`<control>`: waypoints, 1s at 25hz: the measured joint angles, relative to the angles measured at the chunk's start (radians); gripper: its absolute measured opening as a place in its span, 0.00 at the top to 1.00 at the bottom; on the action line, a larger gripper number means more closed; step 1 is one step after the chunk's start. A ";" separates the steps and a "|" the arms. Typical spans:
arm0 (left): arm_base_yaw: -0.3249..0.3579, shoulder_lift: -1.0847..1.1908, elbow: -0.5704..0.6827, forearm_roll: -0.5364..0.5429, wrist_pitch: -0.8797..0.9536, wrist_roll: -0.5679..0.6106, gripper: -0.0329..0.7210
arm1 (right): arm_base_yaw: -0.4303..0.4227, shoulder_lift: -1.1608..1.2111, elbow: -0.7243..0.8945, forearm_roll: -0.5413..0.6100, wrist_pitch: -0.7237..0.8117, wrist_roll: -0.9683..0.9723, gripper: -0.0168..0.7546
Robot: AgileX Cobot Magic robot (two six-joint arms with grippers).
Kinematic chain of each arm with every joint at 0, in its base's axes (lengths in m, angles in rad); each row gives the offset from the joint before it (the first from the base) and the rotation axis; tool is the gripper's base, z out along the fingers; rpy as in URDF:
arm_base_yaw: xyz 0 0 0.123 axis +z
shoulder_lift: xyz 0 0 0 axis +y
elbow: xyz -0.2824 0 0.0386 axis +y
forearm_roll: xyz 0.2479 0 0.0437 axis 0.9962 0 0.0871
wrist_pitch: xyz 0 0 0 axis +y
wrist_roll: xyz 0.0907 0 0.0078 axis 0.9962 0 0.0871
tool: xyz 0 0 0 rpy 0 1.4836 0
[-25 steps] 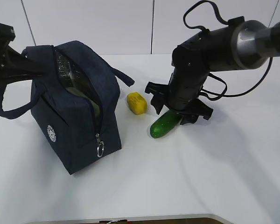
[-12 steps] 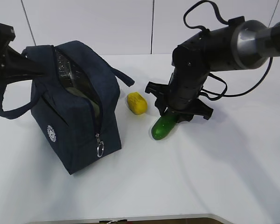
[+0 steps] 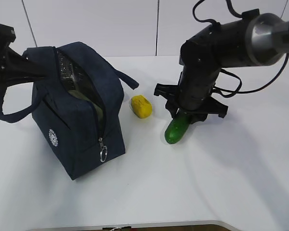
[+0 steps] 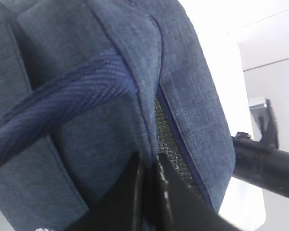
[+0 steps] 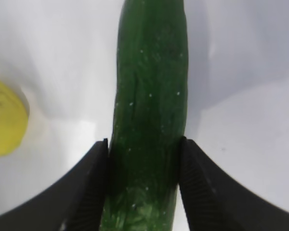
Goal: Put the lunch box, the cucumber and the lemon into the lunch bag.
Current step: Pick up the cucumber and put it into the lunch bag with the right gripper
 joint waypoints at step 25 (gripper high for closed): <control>0.000 0.000 0.000 0.000 0.000 0.000 0.97 | 0.000 -0.055 -0.404 0.217 0.210 -0.693 0.51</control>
